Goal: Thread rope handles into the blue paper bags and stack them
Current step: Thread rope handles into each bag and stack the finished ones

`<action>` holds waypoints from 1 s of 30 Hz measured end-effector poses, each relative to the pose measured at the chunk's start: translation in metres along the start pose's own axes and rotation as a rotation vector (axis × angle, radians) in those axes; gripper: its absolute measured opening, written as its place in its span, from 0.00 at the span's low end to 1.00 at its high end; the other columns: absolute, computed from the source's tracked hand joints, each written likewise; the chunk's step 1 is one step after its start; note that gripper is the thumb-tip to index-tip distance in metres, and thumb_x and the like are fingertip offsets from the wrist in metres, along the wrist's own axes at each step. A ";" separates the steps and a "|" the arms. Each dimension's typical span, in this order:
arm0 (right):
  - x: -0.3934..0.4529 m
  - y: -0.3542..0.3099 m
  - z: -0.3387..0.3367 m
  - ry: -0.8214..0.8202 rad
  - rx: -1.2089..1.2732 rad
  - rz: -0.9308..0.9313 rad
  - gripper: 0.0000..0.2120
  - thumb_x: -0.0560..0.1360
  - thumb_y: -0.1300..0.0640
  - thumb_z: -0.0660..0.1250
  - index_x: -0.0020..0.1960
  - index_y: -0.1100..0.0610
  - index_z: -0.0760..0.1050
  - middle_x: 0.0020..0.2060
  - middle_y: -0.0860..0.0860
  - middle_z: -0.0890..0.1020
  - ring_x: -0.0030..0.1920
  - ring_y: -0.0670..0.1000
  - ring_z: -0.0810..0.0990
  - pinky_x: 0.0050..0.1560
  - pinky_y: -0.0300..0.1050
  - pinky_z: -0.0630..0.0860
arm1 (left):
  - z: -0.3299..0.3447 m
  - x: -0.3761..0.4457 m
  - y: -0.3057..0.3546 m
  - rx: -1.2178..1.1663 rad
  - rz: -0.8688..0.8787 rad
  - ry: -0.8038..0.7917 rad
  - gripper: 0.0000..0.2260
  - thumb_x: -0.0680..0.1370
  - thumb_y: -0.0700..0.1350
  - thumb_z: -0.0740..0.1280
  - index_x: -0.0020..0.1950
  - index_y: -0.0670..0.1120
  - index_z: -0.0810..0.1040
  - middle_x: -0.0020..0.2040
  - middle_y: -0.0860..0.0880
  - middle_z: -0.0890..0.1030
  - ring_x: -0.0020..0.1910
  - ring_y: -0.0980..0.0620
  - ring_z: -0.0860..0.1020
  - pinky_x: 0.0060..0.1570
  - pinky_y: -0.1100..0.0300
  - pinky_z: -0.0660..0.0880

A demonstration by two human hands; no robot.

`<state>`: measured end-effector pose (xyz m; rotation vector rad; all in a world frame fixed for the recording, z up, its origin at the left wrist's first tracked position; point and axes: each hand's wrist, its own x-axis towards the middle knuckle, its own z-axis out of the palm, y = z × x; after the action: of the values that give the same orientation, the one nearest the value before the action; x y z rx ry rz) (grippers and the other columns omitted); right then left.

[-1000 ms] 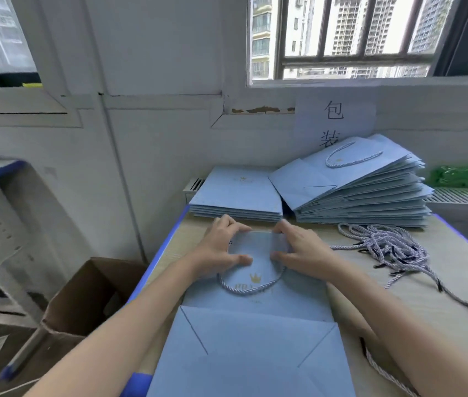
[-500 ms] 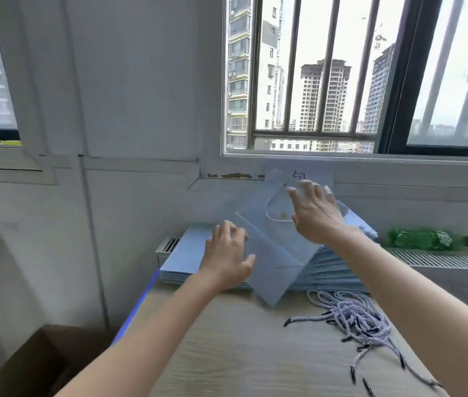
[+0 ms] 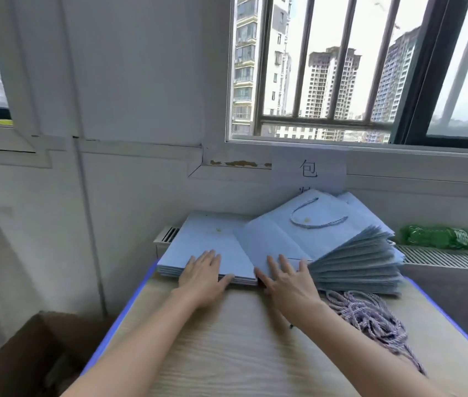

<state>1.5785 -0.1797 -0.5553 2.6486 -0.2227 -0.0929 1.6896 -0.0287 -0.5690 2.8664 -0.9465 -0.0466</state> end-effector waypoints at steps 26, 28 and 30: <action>-0.015 0.011 -0.004 0.239 0.455 -0.023 0.11 0.76 0.58 0.57 0.55 0.55 0.74 0.54 0.52 0.74 0.58 0.54 0.73 0.49 0.45 0.67 | 0.003 -0.039 0.025 -0.047 0.019 -0.058 0.41 0.75 0.69 0.55 0.79 0.47 0.44 0.78 0.44 0.39 0.77 0.45 0.37 0.74 0.44 0.38; -0.026 0.016 0.003 -0.003 0.554 0.005 0.13 0.74 0.56 0.58 0.57 0.52 0.73 0.54 0.51 0.71 0.55 0.54 0.73 0.48 0.45 0.69 | 0.014 -0.047 0.028 -0.050 0.040 -0.087 0.39 0.76 0.66 0.57 0.79 0.49 0.43 0.78 0.45 0.38 0.77 0.47 0.37 0.73 0.44 0.37; -0.034 0.021 0.011 -0.093 0.605 0.023 0.12 0.75 0.56 0.59 0.57 0.52 0.71 0.53 0.52 0.70 0.53 0.54 0.73 0.49 0.46 0.70 | 0.015 -0.060 0.028 -0.089 0.078 -0.071 0.36 0.77 0.59 0.59 0.79 0.50 0.46 0.79 0.47 0.41 0.77 0.49 0.40 0.74 0.46 0.38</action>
<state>1.5410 -0.1967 -0.5542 3.2451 -0.3580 -0.1630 1.6238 -0.0172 -0.5804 2.7606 -1.0412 -0.1791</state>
